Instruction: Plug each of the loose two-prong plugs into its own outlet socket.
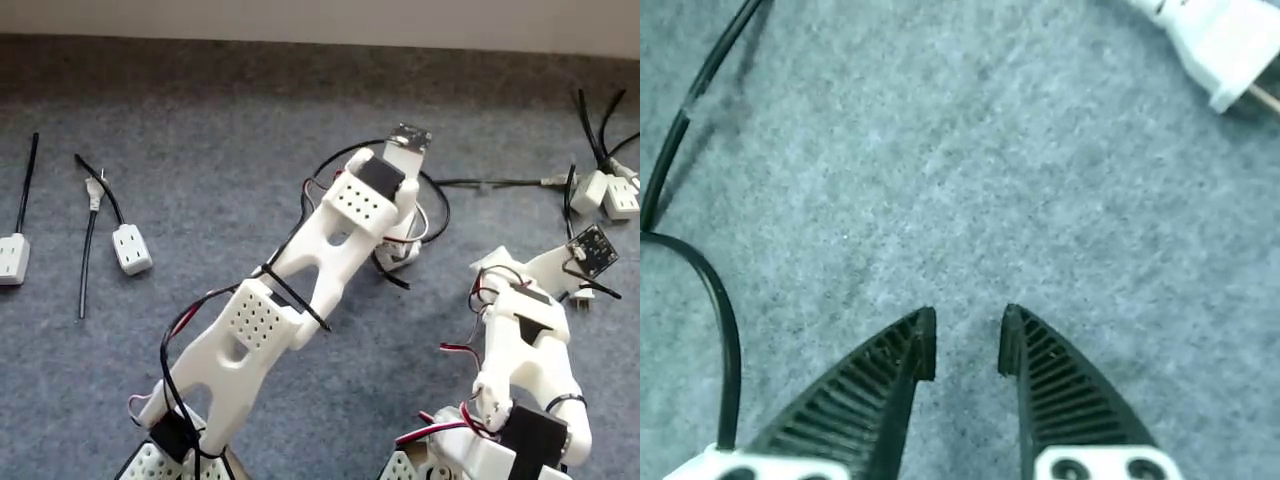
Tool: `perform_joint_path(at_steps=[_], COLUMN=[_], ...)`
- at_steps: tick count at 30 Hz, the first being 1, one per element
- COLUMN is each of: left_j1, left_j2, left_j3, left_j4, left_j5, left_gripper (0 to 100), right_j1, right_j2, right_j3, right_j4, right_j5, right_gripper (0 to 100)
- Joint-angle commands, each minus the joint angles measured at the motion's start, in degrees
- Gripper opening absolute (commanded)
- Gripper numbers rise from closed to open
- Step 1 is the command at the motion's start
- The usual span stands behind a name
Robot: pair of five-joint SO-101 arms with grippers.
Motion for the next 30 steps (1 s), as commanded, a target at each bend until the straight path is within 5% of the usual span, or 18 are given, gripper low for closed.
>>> perform_joint_path(at_steps=[1,10,22,30], left_j1=[-1.45,-6.2,-14.2,-19.82], left_j2=[-0.84,-1.01,-12.35,-12.44], left_j3=[-4.7,-24.66,-9.1,-7.16], left_j4=[0.79,1.41,1.67,1.67], left_j5=[-0.44,-0.53,-0.18,6.68], left_gripper=[21,25,30,30], right_j1=[0.57,0.31,-6.73,-16.04], right_j2=[-0.48,-0.31,-0.66,4.44], right_j3=[-2.51,-2.51,-5.41,-28.88], right_j4=[0.13,0.04,0.4,28.62], right_j5=[-0.7,-0.7,4.31,8.7], right_gripper=[12.4,12.4,27.8,27.8])
